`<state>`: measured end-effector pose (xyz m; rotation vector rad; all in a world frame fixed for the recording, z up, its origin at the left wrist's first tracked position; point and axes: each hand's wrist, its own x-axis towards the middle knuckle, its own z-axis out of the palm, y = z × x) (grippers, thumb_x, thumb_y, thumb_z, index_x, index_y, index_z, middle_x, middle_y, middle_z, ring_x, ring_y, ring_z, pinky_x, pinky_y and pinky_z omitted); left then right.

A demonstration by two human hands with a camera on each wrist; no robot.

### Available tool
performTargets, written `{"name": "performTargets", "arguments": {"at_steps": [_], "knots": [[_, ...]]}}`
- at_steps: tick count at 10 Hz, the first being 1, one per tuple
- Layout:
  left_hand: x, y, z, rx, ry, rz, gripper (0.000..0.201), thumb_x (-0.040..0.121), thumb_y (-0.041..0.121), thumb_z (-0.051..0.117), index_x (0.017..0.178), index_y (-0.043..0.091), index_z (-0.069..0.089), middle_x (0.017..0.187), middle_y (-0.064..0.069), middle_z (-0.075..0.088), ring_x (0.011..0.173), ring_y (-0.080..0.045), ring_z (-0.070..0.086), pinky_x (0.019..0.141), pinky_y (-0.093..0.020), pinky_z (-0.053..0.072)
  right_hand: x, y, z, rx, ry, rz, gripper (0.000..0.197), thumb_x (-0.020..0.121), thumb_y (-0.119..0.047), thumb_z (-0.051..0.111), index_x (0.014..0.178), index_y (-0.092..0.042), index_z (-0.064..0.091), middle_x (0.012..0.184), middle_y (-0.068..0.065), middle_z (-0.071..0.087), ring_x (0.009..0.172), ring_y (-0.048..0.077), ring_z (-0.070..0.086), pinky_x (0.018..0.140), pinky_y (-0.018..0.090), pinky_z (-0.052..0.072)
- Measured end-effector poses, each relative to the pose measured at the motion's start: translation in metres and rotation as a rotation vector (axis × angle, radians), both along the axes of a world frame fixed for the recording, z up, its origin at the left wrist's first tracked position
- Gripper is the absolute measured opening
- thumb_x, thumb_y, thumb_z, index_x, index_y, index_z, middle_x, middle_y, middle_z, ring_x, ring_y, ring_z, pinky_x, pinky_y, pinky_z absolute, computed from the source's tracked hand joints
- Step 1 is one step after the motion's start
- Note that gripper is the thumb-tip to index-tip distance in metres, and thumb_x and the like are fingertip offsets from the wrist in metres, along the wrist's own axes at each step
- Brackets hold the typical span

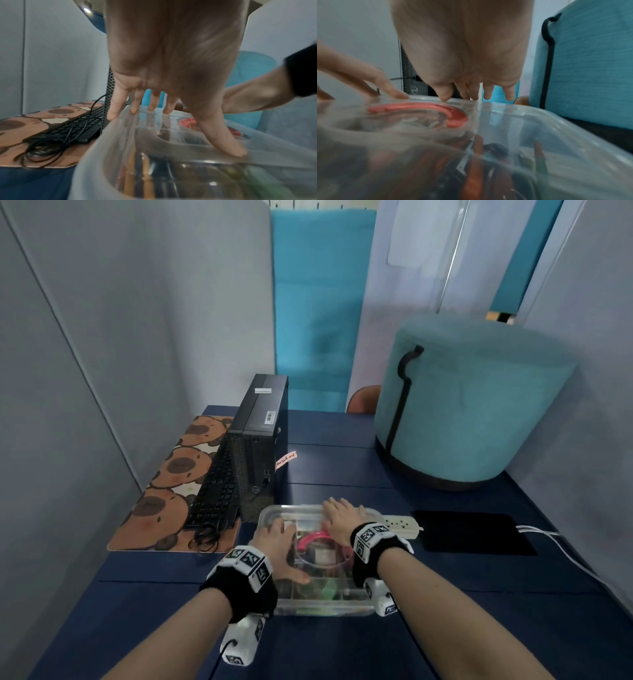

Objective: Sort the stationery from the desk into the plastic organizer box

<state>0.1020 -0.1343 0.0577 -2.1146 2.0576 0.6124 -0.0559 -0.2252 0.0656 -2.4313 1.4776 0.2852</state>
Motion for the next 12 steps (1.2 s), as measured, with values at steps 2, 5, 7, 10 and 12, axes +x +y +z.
{"name": "performTargets", "arguments": {"at_steps": [2,5,7,10,12], "knots": [[-0.004,-0.001,0.003,0.013,-0.015,0.024,0.115,0.065,0.064,0.072,0.149,0.018,0.01,0.154,-0.008,0.015,0.139,-0.031,0.025,0.11,-0.049,0.034,0.014,-0.022,-0.012,0.031,-0.054,-0.101,0.042,0.1,-0.038,0.028,0.135,-0.019,0.042,0.141,0.002,0.044,0.131,0.027,0.039,0.112,0.061,0.017],[-0.007,-0.01,-0.001,0.08,-0.079,-0.024,0.117,0.064,0.066,0.072,0.148,0.016,0.009,0.151,-0.011,0.015,0.133,-0.035,0.032,0.108,-0.049,0.037,0.024,-0.028,-0.017,0.067,-0.044,-0.175,0.039,0.099,-0.037,0.027,0.127,-0.017,0.046,0.136,0.003,0.048,0.13,0.027,0.041,0.112,0.065,0.009],[-0.004,-0.011,0.003,0.113,-0.105,-0.052,0.119,0.071,0.066,0.066,0.152,0.013,-0.004,0.159,-0.012,-0.002,0.143,-0.04,0.014,0.115,-0.049,0.025,0.019,-0.009,-0.019,0.092,-0.024,-0.163,0.061,0.1,-0.048,0.017,0.153,-0.02,0.01,0.162,0.001,0.001,0.149,0.025,-0.002,0.116,0.059,-0.005],[-0.005,0.001,-0.012,-0.034,-0.138,-0.013,0.106,0.079,0.07,0.052,0.153,0.017,-0.003,0.16,-0.012,-0.008,0.147,-0.036,-0.005,0.119,-0.051,0.007,-0.004,0.061,-0.009,0.142,0.054,-0.163,0.068,0.097,-0.058,0.019,0.152,-0.03,-0.011,0.157,0.002,-0.025,0.145,0.03,-0.02,0.111,0.065,-0.007],[0.012,-0.033,-0.1,0.144,-0.046,-0.029,0.082,0.066,0.074,0.057,0.14,0.045,0.032,0.136,-0.003,0.05,0.117,-0.031,0.055,0.098,-0.053,0.046,-0.02,0.091,0.013,0.216,0.069,-0.065,0.056,0.099,-0.04,0.038,0.15,-0.023,0.024,0.159,0.014,0.014,0.142,0.036,0.024,0.115,0.052,0.023]]}}
